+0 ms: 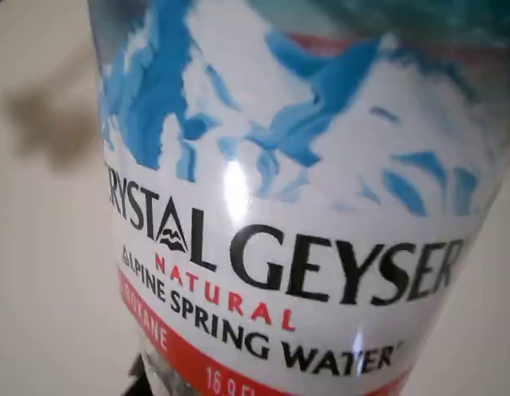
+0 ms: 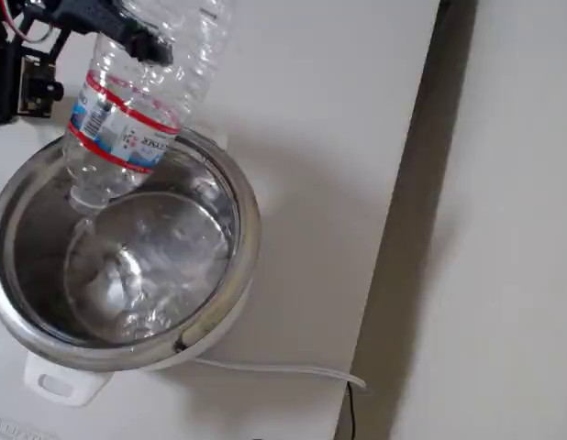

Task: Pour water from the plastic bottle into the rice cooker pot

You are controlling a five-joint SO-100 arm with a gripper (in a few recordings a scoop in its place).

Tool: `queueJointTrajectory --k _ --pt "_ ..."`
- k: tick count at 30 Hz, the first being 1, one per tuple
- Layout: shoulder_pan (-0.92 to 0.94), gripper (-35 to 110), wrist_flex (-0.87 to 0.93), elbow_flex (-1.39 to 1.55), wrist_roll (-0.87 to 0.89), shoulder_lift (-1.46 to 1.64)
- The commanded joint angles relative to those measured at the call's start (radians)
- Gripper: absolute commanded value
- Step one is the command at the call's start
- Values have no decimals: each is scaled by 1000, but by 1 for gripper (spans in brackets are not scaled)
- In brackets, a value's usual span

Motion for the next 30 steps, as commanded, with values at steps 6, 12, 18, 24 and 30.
queueJointTrajectory --k 6,12,18,24,30 --pt "21 11 9 -86 21 52" --pt "29 11 18 -83 57 51" --pt "44 11 14 -91 87 46" --pt "51 11 -11 -91 109 49" --pt "57 11 -44 -91 129 54"
